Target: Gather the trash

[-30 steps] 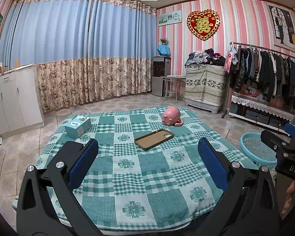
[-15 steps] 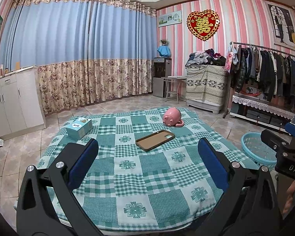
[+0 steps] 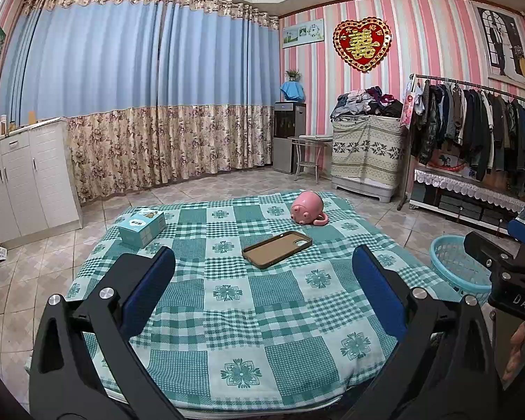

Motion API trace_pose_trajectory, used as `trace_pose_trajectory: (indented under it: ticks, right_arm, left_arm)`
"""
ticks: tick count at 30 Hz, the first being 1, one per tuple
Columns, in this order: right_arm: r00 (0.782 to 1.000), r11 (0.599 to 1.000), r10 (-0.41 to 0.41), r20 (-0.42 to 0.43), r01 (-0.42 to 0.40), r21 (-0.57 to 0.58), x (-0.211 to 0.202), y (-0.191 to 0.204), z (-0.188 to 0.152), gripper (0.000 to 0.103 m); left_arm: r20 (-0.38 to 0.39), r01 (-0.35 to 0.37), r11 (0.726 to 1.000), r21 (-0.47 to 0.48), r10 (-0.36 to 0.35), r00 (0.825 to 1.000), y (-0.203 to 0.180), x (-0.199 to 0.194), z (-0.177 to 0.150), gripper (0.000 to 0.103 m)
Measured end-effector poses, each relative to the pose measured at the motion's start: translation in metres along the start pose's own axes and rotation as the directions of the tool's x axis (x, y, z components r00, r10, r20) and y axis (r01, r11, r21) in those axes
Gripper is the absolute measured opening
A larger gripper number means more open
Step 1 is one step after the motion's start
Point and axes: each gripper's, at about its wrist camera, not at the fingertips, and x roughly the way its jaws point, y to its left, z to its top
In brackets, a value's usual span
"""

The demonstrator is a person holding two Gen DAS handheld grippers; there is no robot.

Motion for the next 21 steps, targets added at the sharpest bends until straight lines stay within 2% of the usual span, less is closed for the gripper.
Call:
trace_pose_trajectory:
  ticks: [21]
  right_arm:
    - [1.000,1.000,-0.001,0.001,0.001,-0.001,-0.0001,0.0000,0.0004,0.099]
  left_arm:
    - [0.001,-0.002,1.000,0.003,0.002,1.000,-0.0006,-0.0001,-0.0001,0.098]
